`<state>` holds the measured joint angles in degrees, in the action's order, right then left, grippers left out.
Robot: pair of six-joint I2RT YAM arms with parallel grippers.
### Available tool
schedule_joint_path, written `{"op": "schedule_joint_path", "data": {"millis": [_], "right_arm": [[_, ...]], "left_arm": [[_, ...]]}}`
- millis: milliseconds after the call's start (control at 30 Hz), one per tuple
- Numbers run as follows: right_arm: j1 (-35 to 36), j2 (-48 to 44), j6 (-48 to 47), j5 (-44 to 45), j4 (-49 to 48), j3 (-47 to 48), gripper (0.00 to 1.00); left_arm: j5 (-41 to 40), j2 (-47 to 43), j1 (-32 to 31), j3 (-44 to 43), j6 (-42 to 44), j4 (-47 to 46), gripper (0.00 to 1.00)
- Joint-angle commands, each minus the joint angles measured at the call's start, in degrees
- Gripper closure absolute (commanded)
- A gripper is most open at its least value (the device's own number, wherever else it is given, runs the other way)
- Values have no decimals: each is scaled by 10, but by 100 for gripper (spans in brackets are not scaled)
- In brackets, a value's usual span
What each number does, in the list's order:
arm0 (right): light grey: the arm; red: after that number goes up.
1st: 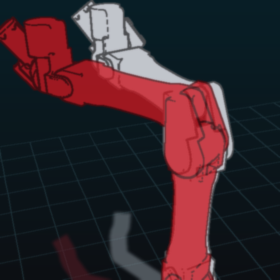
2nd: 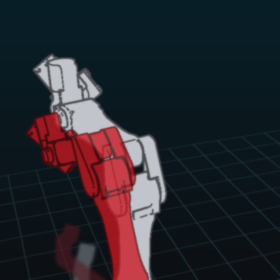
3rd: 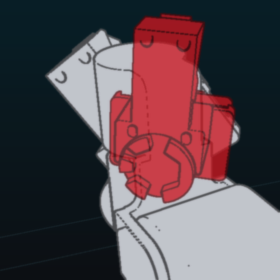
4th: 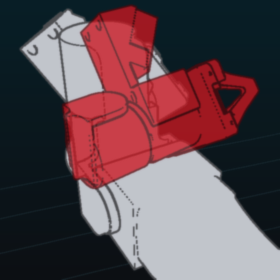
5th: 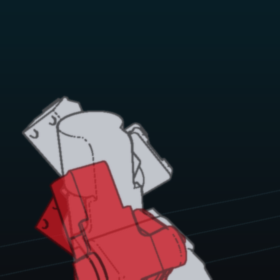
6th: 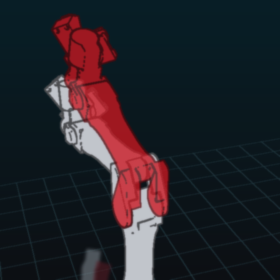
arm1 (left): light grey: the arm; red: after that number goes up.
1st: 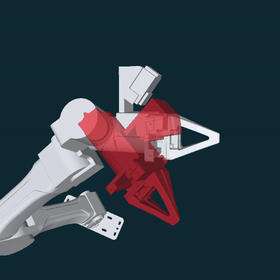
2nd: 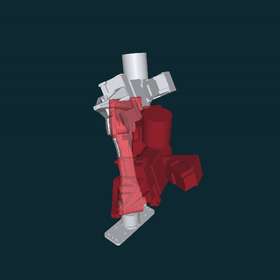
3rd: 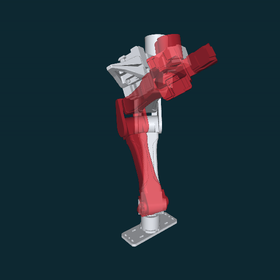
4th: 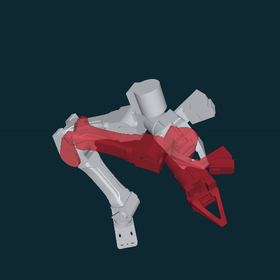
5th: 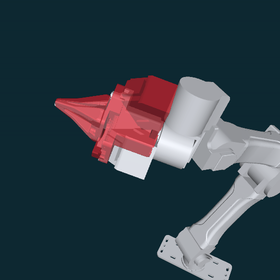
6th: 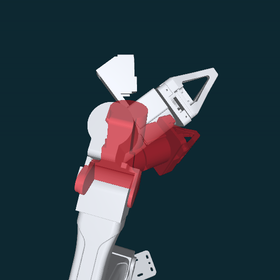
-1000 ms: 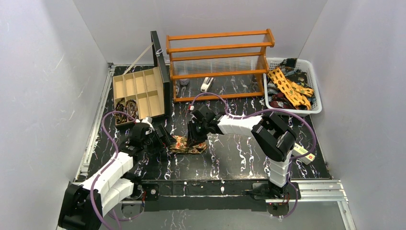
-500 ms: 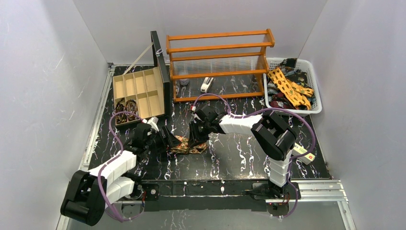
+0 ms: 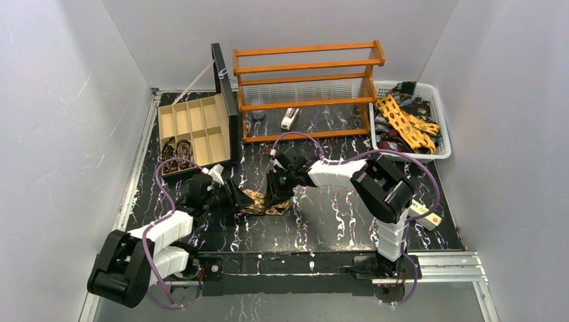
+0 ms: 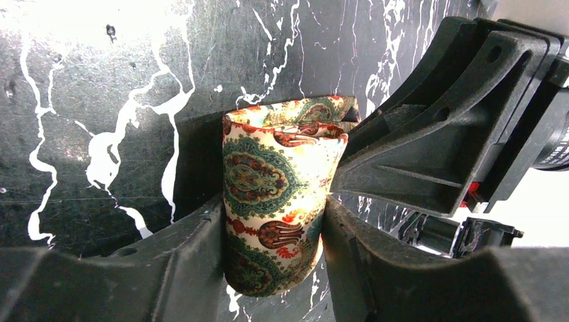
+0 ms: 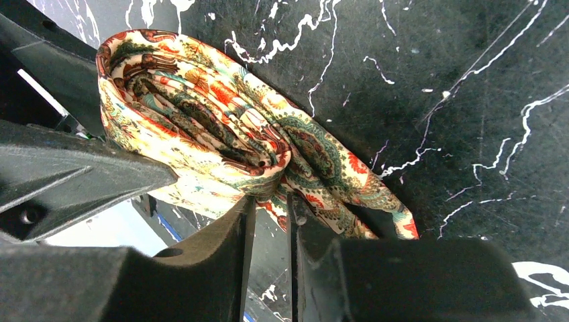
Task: Roll the ties
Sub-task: Roll the tie at the center of the board.
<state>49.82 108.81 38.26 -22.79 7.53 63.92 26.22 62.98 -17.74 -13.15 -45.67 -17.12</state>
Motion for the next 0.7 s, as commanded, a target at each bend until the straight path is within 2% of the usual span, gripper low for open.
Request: {"op": "schedule_joint_path", "data": {"millis": [0,133,233,367,467,567,667], "right_arm": [[-4,12,-6,10,7,-6,68],[-8,6,1,-9,7,0,67],[-12,-22,4,-22,1,2,62],[-15,-73,-8,1,-4,-11,57],[-15,-93,-19,62,17,-26,57],[-15,-85,-33,109,33,-37,58],[-15,-56,-43,100,44,-25,62]], "left_arm": [[12,3,4,4,1,-18,55],[-12,-4,4,-8,11,16,63],[-43,-23,4,-15,4,47,67],[-64,-51,4,-17,-11,64,67],[-66,-56,3,-21,-15,74,67],[-67,-53,3,-26,-15,77,67],[-69,-49,3,-31,-20,77,67]]}}
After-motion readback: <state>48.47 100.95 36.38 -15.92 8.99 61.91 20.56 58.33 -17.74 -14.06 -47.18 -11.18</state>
